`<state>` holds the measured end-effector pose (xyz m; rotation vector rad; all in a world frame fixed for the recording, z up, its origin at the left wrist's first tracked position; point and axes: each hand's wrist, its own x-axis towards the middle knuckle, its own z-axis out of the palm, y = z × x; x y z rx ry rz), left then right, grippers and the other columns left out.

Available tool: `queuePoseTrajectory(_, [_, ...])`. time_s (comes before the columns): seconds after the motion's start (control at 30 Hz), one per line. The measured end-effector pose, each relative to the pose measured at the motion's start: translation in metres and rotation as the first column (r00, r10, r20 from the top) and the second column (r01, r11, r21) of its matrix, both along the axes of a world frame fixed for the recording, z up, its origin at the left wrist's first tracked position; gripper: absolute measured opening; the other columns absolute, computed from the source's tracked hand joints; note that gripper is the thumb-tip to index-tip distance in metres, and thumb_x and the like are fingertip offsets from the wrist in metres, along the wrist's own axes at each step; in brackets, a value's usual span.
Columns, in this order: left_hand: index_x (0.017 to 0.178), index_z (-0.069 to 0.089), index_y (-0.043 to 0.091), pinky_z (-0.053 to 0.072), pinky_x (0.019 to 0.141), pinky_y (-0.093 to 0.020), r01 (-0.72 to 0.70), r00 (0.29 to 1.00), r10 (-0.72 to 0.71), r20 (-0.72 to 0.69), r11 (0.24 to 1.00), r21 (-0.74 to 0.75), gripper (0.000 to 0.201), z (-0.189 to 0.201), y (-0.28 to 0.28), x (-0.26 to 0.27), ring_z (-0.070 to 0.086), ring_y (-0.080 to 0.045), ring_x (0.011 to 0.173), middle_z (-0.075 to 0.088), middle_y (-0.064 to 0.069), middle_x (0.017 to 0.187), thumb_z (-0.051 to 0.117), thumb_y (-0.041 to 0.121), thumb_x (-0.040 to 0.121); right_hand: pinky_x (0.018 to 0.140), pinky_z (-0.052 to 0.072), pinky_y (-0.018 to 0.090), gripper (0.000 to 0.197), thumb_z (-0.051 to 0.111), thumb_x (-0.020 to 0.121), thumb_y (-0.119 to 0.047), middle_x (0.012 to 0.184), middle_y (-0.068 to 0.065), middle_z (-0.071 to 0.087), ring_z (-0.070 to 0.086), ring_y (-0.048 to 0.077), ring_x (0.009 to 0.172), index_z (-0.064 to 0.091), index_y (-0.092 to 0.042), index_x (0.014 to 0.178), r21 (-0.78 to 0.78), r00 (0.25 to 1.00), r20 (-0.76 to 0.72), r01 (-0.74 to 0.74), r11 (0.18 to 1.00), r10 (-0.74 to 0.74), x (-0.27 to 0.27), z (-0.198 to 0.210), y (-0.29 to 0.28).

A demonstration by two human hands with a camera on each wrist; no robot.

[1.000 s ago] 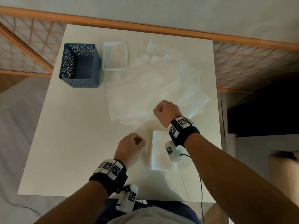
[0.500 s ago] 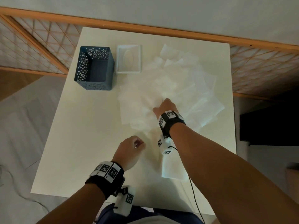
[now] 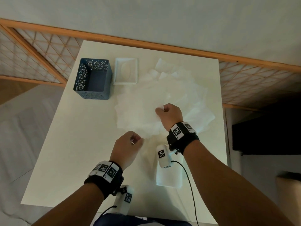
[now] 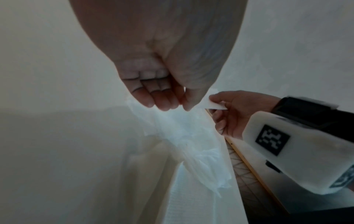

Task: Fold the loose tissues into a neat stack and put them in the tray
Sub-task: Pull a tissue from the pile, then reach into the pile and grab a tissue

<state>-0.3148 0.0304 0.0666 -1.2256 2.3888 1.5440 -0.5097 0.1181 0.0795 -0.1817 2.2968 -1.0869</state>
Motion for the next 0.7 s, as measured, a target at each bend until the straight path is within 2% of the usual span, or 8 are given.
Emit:
queuePoseTrajectory(0.13, [0.092,0.064,0.032,0.043,0.069,-0.019,-0.020,0.993,0.014,-0.113,0.999,-0.049,0.016,0.021,0.011,-0.019,0.062,-0.003,0.076,0.068,0.012,0.091,0.078,0.037,0.090,0.058,0.047,0.026,0.020,0.069,0.090,-0.029,0.073,-0.002,0.063,0.057,0.016,0.064,0.065,-0.011,0.084,-0.103,0.999,-0.013,0.041,0.994,-0.042,0.001,0.034,0.012])
queuePoseTrajectory(0.3, [0.138,0.049,0.029,0.039,0.101,-0.021,0.038,0.965,-0.105,-0.239,0.962,-0.269,0.064,0.052,0.016,-0.042,0.045,-0.003,0.127,0.047,0.014,0.140,0.084,0.039,0.086,0.062,0.048,0.026,0.017,0.074,0.087,-0.032,0.072,-0.007,0.065,0.058,0.012,0.062,0.066,-0.019,0.080,-0.206,0.995,0.004,0.096,0.974,-0.097,0.006,0.078,0.029])
queuePoseTrajectory(0.37, [0.146,0.047,0.026,0.036,0.110,-0.022,0.101,0.946,-0.199,-0.257,0.931,-0.351,0.068,0.066,0.015,-0.052,0.040,-0.004,0.136,0.042,0.011,0.150,0.082,0.037,0.089,0.066,0.052,0.027,0.015,0.076,0.085,-0.034,0.077,-0.007,0.072,0.062,0.009,0.065,0.069,-0.021,0.082,-0.252,0.992,0.027,0.124,0.960,-0.121,0.010,0.092,0.036])
queuePoseTrajectory(0.4, [0.145,0.050,0.026,0.038,0.111,-0.024,0.120,0.931,-0.239,-0.274,0.914,-0.388,0.062,0.073,0.015,-0.056,0.042,-0.005,0.136,0.044,0.009,0.151,0.080,0.035,0.091,0.070,0.054,0.029,0.014,0.076,0.085,-0.034,0.082,-0.005,0.074,0.064,0.009,0.069,0.071,-0.021,0.085,-0.278,0.991,0.032,0.134,0.951,-0.130,0.013,0.098,0.039])
queuePoseTrajectory(0.47, [0.133,0.063,0.025,0.048,0.103,-0.026,0.119,0.899,-0.286,-0.331,0.888,-0.444,0.037,0.083,0.017,-0.062,0.053,-0.003,0.124,0.056,0.010,0.140,0.073,0.026,0.097,0.070,0.053,0.032,0.017,0.077,0.085,-0.033,0.086,0.000,0.075,0.063,0.012,0.069,0.073,-0.018,0.090,-0.339,0.987,0.039,0.158,0.927,-0.153,0.017,0.110,0.045])
queuePoseTrajectory(0.53, [0.118,0.069,0.025,0.050,0.088,-0.023,0.092,0.880,-0.285,-0.380,0.887,-0.452,0.017,0.095,0.020,-0.063,0.058,0.000,0.104,0.063,0.015,0.119,0.065,0.021,0.102,0.067,0.048,0.031,0.023,0.078,0.087,-0.038,0.081,-0.002,0.072,0.058,0.012,0.062,0.072,-0.017,0.092,-0.393,0.983,0.043,0.178,0.902,-0.176,0.020,0.123,0.053])
queuePoseTrajectory(0.6, [0.111,0.067,0.027,0.043,0.074,-0.016,0.090,0.881,-0.269,-0.388,0.902,-0.421,0.009,0.109,0.023,-0.063,0.057,-0.001,0.089,0.063,0.019,0.098,0.058,0.026,0.107,0.070,0.047,0.031,0.034,0.075,0.090,-0.050,0.084,-0.004,0.075,0.060,0.011,0.064,0.071,-0.017,0.094,-0.433,0.977,0.041,0.205,0.878,-0.208,0.023,0.134,0.064])
queuePoseTrajectory(0.7, [0.096,0.057,0.028,0.038,0.065,-0.014,0.090,0.870,-0.265,-0.416,0.915,-0.393,0.013,0.131,0.025,-0.058,0.055,-0.004,0.076,0.056,0.015,0.075,0.056,0.033,0.108,0.078,0.053,0.033,0.049,0.062,0.093,-0.066,0.099,-0.003,0.076,0.068,0.013,0.083,0.073,-0.019,0.101,-0.504,0.956,0.042,0.272,0.820,-0.291,0.028,0.141,0.086])
